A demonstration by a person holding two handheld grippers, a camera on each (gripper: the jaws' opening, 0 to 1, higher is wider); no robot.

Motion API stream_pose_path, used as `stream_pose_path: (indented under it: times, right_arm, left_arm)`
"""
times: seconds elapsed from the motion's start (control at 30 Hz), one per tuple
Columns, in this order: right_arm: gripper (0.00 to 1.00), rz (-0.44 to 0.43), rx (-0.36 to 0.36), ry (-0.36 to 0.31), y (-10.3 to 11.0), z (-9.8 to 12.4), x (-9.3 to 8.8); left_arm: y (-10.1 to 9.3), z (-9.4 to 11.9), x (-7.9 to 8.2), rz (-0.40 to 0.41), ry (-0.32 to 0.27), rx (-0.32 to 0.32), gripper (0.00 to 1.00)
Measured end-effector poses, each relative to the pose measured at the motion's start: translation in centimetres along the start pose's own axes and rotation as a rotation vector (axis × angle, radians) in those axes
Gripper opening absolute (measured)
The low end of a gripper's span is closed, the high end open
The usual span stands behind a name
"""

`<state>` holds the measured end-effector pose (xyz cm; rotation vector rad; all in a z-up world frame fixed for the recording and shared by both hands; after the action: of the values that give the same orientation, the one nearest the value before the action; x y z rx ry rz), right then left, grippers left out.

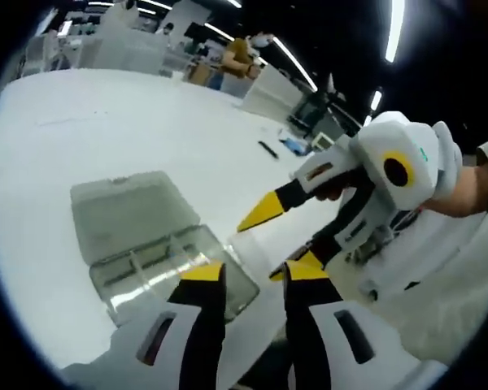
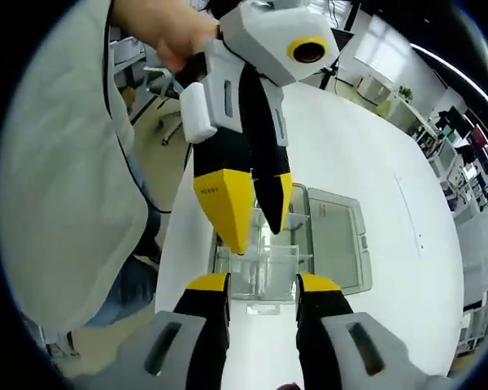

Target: Insert the divider into the dual guide fixture by aligning both edges with the guide slots and pushing it downward to the bottom, including one-sided entry, uneven engagement, binding, and posture correction.

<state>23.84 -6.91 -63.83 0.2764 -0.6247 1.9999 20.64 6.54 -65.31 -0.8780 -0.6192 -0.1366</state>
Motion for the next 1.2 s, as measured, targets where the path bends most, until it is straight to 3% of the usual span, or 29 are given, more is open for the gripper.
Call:
stream_pose_path:
  times: [0.27, 1.2]
  right_arm:
    - [0.26, 0.008, -0.017, -0.006, -0.2, 0.1, 0.6]
    - [0.26, 0.028, -0.063, -0.024, -0.5, 0.2, 2.2]
  left_arm:
    - [0.3, 0.3, 0.0, 0.078, -0.02, 0.001, 0.16]
    - [0.5, 0.5, -0.5, 0.173, -0.03, 0.009, 0.02]
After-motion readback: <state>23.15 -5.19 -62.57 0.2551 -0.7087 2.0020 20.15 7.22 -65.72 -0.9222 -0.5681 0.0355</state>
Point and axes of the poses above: the point that each gripper's makers call its tool centre point, and the gripper's own axes: z roughly backward along the fingers, y roughly to its left, x roughly out of its top, the point moved 9 cm from there along z, roughly backward along the fingers, and after that the axes turned 12 degrees about z, right-handed, at the moved point
